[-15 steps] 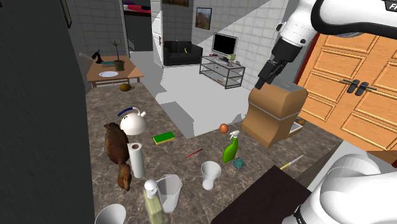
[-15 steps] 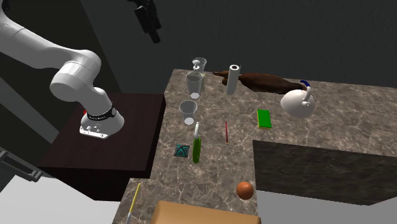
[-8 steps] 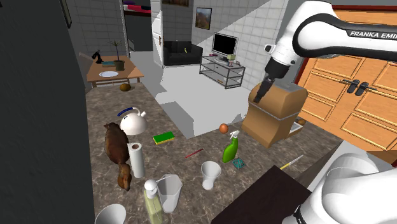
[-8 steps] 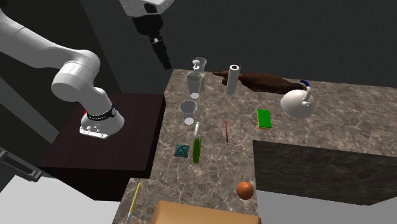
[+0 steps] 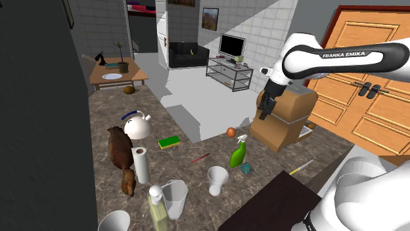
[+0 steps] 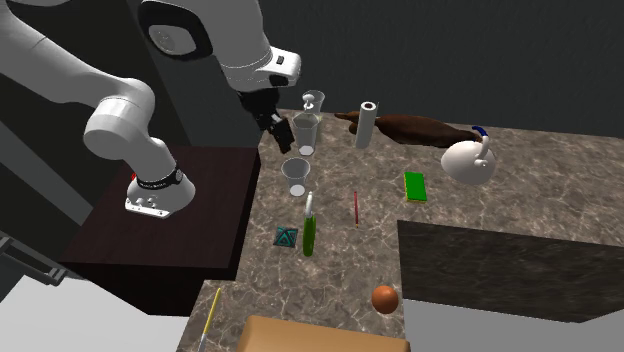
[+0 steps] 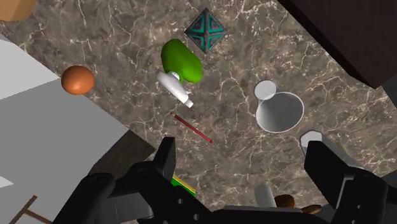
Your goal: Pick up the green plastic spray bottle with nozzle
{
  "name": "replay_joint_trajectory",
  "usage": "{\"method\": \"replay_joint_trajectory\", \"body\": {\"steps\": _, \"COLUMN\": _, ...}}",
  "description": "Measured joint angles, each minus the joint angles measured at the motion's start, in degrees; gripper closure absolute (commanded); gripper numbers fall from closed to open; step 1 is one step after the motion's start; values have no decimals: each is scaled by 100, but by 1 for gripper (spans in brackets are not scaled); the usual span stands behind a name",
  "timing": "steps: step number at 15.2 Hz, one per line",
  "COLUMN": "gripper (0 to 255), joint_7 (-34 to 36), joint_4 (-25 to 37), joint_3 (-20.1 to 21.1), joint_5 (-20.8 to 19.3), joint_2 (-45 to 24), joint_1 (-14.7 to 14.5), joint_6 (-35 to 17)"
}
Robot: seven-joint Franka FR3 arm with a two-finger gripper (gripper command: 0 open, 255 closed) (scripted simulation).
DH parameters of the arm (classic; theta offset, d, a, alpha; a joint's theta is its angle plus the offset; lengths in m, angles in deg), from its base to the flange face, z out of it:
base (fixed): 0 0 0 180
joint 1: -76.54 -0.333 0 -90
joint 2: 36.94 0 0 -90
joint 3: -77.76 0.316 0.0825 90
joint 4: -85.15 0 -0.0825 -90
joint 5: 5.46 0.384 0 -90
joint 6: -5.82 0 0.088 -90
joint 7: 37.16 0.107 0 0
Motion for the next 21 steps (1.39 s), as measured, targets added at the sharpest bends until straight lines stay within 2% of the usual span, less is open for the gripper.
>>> {"method": "replay_joint_trajectory", "body": {"steps": 7, "gripper": 0, "joint_7": -1998, "joint_4": 71, "joint_3": -908, "joint_5": 83, "joint_2": -1348, "joint_1": -519, "joint_6": -871}}
{"method": "replay_joint_trajectory", "body": {"steps": 12, "gripper": 0, "joint_7": -3614, "joint_4": 417, "joint_3": -1425, "joint_5": 600, "joint_2": -2630, "joint_1": -912, "joint_6": -1405}}
{"method": "replay_joint_trajectory", "body": {"steps": 15, "gripper": 0, "joint_7": -4600, "joint_4": 629, "joint_3": -1552, "joint_5": 1069, "joint_2": -3419, "joint_1": -1003, "joint_6": -1690}}
{"method": "replay_joint_trajectory", "body": {"steps": 21, "gripper": 0, "joint_7": -5122, "joint_4": 599, "joint_3": -1504, "joint_5": 1539, "joint_2": -3970, "joint_1": -975, "joint_6": -2104}}
